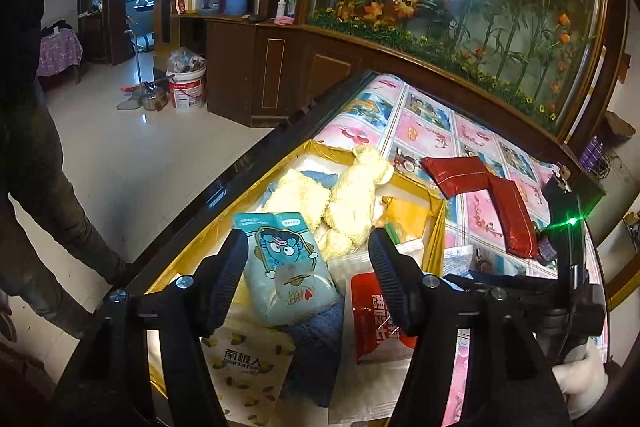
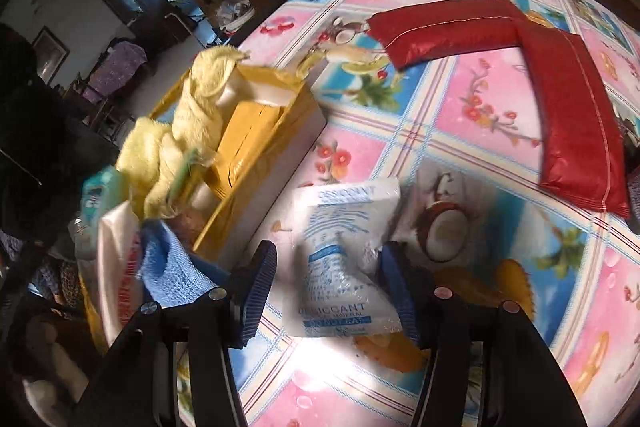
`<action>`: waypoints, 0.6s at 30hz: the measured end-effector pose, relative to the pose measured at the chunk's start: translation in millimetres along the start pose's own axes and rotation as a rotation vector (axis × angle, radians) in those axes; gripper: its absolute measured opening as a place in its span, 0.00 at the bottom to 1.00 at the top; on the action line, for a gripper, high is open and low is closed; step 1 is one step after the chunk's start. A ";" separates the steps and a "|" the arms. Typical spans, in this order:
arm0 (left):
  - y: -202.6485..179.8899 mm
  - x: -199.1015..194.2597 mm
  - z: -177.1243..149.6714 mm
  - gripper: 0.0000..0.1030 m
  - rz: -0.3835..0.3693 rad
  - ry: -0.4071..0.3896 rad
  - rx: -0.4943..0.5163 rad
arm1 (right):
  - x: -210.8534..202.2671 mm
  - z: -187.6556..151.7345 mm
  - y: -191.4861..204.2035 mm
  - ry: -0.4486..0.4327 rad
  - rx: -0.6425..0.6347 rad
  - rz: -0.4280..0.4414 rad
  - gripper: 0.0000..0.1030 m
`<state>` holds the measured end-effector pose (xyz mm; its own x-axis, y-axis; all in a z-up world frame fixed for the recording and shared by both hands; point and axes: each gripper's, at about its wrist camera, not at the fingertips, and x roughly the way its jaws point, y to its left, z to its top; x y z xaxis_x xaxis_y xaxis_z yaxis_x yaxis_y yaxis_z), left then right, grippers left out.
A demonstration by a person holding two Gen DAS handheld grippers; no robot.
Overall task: Organize soft objects
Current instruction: 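Lower the teal packet and desiccant packet into the tray and open both tools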
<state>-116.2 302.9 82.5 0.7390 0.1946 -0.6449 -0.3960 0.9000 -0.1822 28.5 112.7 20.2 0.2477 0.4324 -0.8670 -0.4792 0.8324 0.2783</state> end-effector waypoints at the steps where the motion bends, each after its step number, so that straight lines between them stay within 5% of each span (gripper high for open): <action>1: 1.9 -0.8 0.9 0.60 -0.002 -0.003 -0.009 | 0.8 -1.2 6.0 -0.020 -0.029 -0.033 0.39; 6: 12.8 -4.7 3.0 0.60 0.002 -0.015 -0.055 | -5.4 -7.7 9.3 -0.052 -0.051 -0.003 0.27; 13: 19.9 -8.1 2.1 0.64 0.023 -0.032 -0.074 | -58.9 11.6 7.1 -0.203 -0.023 0.037 0.27; 18: 15.0 -7.5 -2.8 0.64 0.065 -0.036 -0.047 | -64.4 40.2 37.2 -0.209 -0.080 0.091 0.27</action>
<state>-129.2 313.9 82.5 0.7294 0.2666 -0.6299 -0.4683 0.8659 -0.1758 28.6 129.7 103.0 0.3655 0.5735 -0.7331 -0.5704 0.7604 0.3105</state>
